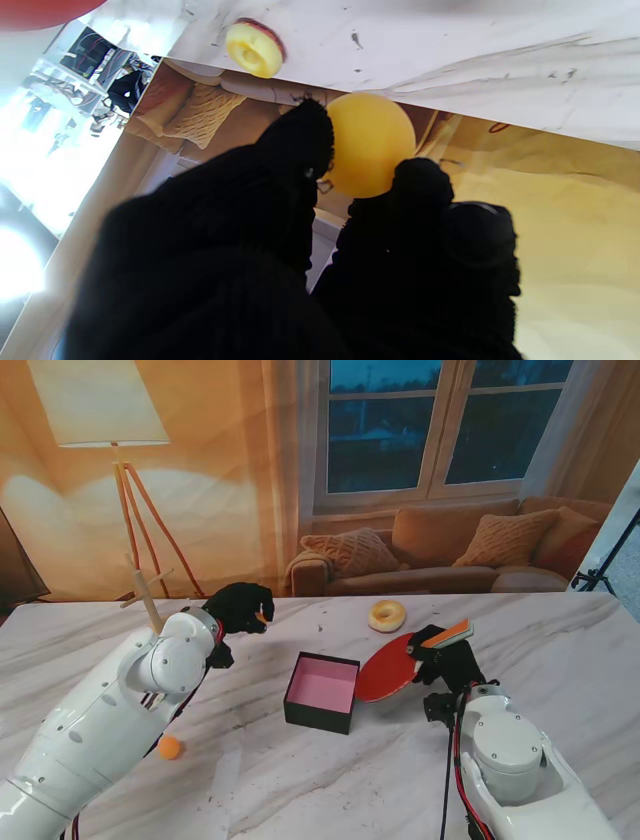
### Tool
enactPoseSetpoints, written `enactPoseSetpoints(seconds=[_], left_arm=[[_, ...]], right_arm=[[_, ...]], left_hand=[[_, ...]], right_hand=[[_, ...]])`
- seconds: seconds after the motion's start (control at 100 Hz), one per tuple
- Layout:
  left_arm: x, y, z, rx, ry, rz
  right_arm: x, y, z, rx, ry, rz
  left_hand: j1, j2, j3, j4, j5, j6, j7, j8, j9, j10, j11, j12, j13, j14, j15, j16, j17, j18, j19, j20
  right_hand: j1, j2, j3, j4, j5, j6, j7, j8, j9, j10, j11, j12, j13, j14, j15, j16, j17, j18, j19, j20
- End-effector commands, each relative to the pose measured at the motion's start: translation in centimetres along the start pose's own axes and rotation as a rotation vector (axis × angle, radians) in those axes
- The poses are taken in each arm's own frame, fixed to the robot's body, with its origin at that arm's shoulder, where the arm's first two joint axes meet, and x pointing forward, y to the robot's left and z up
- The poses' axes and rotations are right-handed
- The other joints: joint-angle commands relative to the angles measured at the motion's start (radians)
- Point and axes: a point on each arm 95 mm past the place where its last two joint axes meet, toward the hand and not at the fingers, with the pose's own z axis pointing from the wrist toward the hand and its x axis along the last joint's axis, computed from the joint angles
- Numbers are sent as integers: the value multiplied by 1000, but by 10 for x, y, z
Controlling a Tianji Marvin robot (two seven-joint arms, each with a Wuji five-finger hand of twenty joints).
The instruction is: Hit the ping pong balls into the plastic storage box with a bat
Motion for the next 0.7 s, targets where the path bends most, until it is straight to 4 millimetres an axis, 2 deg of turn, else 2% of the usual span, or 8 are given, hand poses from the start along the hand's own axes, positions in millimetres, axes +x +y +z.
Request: enactPoseSetpoints(seconds=[0.0,0.4,0.69], left_arm=[[18,-11,3,8,41,-16],[67,-31,19,19,151,-77],[100,-36,26,20,214,-131]], right_arm=[[0,-3,-1,11,-7,6],[-2,6,6,-4,-18,-7],[-3,22,10,-3,-14,-34]], left_hand=[[78,43,108,34,11,21,10,20,115,-41,142,54,24,88,14,14,23,-71,60,-14],[78,44,104,36,10,18,5,25,116,-43,138,55,26,88,14,14,25,-77,62,-17],[77,48,101,37,9,16,2,31,116,-43,136,59,25,85,14,14,25,-78,63,-19]], right_hand=[[82,72,51,-1,34,-16,32,11,16,-28,48,20,-3,-47,26,7,-7,-52,32,13],[84,72,51,-1,37,-19,32,11,16,-34,47,19,-6,-45,26,6,-11,-49,31,13],[83,79,45,-1,38,-35,30,15,10,-54,39,28,-24,-42,24,10,-33,-50,22,14]])
